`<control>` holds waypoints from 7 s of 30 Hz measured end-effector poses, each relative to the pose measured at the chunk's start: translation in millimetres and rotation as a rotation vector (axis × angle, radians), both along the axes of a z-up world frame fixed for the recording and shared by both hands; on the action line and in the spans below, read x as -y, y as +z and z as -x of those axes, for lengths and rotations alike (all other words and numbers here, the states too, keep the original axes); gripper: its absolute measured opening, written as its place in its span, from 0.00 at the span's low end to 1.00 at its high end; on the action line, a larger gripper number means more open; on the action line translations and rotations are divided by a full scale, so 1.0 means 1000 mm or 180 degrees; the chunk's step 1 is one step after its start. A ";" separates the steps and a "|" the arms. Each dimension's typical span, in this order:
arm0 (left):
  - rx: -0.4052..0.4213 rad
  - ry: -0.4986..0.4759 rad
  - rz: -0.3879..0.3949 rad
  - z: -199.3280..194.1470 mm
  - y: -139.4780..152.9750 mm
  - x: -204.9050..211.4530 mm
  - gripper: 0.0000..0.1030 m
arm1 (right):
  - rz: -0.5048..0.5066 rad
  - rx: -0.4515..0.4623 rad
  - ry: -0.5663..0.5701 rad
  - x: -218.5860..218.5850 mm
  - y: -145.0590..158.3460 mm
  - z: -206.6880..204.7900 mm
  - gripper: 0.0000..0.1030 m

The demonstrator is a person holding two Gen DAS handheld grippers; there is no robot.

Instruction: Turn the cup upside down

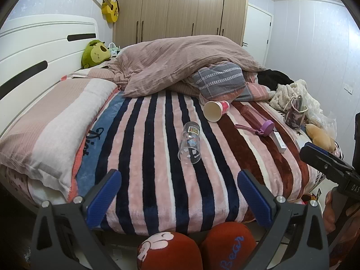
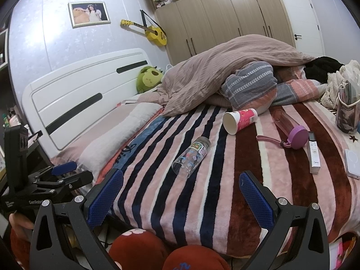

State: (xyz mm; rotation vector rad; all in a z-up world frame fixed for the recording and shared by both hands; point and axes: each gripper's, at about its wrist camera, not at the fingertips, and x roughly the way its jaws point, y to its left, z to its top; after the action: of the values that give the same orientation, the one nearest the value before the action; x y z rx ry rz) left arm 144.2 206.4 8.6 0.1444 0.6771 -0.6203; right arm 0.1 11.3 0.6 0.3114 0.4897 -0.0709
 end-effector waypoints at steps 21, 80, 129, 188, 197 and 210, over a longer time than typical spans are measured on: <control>-0.0027 -0.0033 -0.0064 -0.012 -0.012 0.013 0.99 | -0.0008 0.0007 0.0011 0.005 -0.006 -0.003 1.00; -0.1070 -0.0772 0.0628 -0.151 -0.167 0.067 0.55 | -0.1128 -0.1310 0.0742 0.028 -0.161 -0.286 0.63; -0.0773 -0.1002 0.0210 -0.126 -0.140 0.070 0.86 | 0.0874 0.0054 0.0900 -0.028 -0.056 -0.156 0.74; -0.0057 -0.0010 0.0134 -0.019 0.001 -0.024 1.00 | 0.0644 0.0189 0.0277 -0.044 0.012 -0.004 0.99; -0.0051 -0.0006 0.0138 -0.018 0.002 -0.024 1.00 | 0.0637 0.0191 0.0282 -0.044 0.012 -0.004 0.99; -0.0046 -0.0036 0.0144 -0.019 0.003 -0.031 1.00 | 0.0628 0.0187 0.0281 -0.045 0.012 -0.004 0.99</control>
State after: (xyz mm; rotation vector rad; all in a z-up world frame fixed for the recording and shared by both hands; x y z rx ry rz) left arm 163.0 237.6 11.1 0.1020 0.6761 -0.6475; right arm 4.1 56.4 12.1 0.0982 0.4338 -0.0238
